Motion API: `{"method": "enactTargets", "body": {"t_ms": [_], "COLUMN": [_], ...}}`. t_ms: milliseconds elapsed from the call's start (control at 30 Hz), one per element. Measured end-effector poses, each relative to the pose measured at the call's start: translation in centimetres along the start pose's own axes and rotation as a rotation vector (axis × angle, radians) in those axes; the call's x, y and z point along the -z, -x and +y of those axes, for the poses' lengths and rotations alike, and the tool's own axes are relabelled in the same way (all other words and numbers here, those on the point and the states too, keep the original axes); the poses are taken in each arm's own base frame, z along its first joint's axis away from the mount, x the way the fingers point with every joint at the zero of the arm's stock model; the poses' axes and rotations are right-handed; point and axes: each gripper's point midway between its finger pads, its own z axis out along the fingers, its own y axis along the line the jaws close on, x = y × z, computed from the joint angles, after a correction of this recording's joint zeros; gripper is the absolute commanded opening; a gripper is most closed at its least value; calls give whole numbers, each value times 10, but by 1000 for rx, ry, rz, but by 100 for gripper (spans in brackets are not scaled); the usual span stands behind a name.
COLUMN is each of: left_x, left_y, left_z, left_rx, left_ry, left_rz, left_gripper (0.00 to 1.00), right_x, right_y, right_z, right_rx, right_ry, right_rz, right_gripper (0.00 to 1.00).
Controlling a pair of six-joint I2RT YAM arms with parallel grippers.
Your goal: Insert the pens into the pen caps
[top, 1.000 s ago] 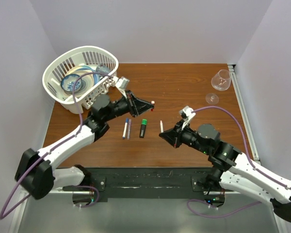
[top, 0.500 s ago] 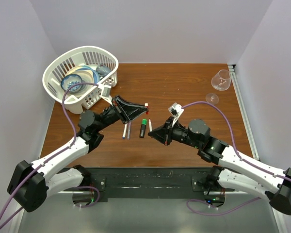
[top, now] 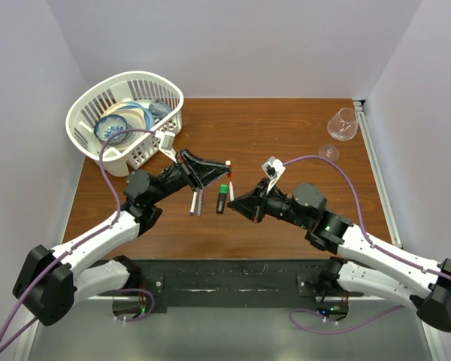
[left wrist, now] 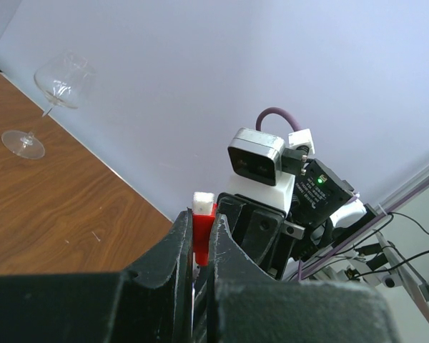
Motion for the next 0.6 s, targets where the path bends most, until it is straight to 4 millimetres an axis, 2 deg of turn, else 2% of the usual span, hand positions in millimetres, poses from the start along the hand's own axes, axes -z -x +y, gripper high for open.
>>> {"method": "enactTargets", "body": {"t_ms": [600], "left_x": [0], "left_y": [-5], "left_z": [8], "left_rx": [-6], "left_ry": [24], "left_rz": [16], "left_gripper": [0], "right_x": [0], "right_y": [2], "right_z": [1], "right_rx": [-14], "right_ry": [0], "right_rz": [-8], "right_gripper": [0]}}
